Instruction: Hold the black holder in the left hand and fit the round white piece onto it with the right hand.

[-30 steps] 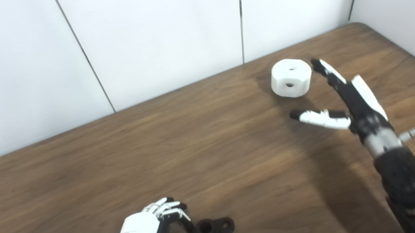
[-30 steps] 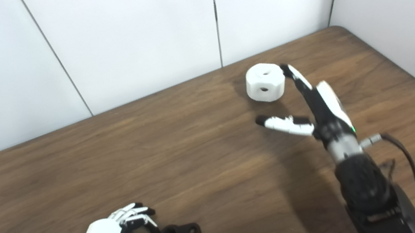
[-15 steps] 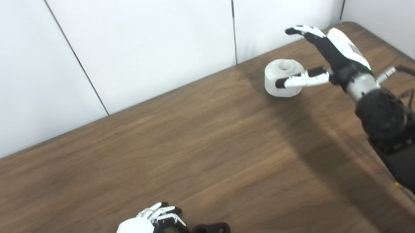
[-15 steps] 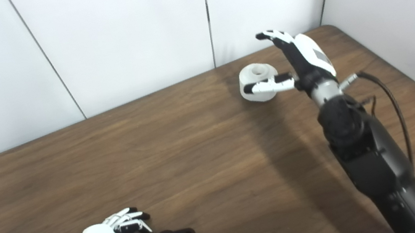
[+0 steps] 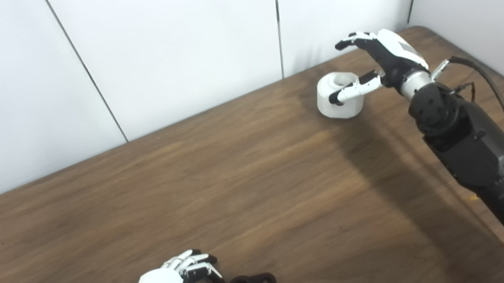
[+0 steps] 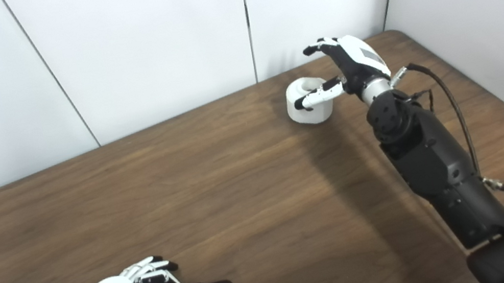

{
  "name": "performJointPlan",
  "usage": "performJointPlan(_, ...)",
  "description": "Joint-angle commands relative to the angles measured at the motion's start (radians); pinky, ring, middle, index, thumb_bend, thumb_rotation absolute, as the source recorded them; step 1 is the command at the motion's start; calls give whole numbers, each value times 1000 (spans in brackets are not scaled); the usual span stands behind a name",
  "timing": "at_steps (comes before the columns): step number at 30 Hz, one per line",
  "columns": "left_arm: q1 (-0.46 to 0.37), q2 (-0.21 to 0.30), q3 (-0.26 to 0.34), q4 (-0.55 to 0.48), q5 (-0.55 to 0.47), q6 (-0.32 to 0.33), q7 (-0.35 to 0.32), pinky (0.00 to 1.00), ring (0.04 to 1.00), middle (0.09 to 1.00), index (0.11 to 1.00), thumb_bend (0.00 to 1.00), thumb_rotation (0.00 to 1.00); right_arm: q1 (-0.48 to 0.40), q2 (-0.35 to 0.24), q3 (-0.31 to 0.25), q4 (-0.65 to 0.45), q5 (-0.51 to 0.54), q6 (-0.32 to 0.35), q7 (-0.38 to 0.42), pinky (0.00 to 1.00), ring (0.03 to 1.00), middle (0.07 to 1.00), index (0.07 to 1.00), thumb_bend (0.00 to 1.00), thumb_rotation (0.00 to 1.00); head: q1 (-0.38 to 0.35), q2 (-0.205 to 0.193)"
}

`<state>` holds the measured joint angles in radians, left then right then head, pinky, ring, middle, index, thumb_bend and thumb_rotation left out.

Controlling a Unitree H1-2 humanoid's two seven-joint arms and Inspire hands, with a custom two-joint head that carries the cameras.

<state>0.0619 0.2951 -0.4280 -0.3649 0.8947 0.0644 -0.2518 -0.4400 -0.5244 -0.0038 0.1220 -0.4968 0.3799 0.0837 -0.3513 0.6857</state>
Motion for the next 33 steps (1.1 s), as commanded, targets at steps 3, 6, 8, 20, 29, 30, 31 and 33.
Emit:
performJointPlan(3, 42, 25, -2, 22, 3, 22, -62, 826, 861, 771, 487, 521, 50, -67, -47, 7, 10, -16, -5, -4, 899, 1000, 949, 796, 962, 304, -1, 0)
performJointPlan(6, 43, 23, 0, 18, -3, 25, -66, 828, 862, 773, 487, 520, 50, -75, -56, 19, 25, -21, 5, 5, 893, 1000, 951, 798, 979, 308, -1, 2)
performJointPlan(8, 43, 22, 1, 18, -5, 25, -65, 828, 861, 773, 487, 520, 49, -79, -64, 33, 32, -28, 3, 11, 883, 999, 948, 800, 989, 325, -1, 2)
performJointPlan(20, 41, 20, 0, 17, 8, 30, -76, 831, 864, 777, 487, 520, 50, -50, -60, 73, 17, -37, 26, 42, 889, 994, 918, 768, 948, 334, -3, 0)
performJointPlan(29, 41, 16, 3, 20, 12, 30, -77, 826, 863, 777, 487, 520, 50, -38, -65, 87, 16, -43, 45, 55, 872, 995, 916, 750, 918, 327, -5, -1)
performJointPlan(30, 41, 15, 3, 21, 11, 29, -76, 825, 863, 777, 487, 521, 50, -38, -66, 85, 18, -42, 45, 55, 868, 993, 914, 748, 915, 326, -5, -1)
performJointPlan(31, 41, 14, 3, 21, 10, 28, -76, 822, 861, 775, 487, 521, 50, -38, -67, 84, 19, -41, 45, 56, 868, 992, 913, 747, 909, 322, -5, -1)
performJointPlan(33, 40, 15, 2, 23, 8, 26, -78, 821, 861, 775, 487, 521, 50, -38, -71, 81, 21, -39, 47, 60, 866, 992, 913, 747, 900, 320, -5, -2)
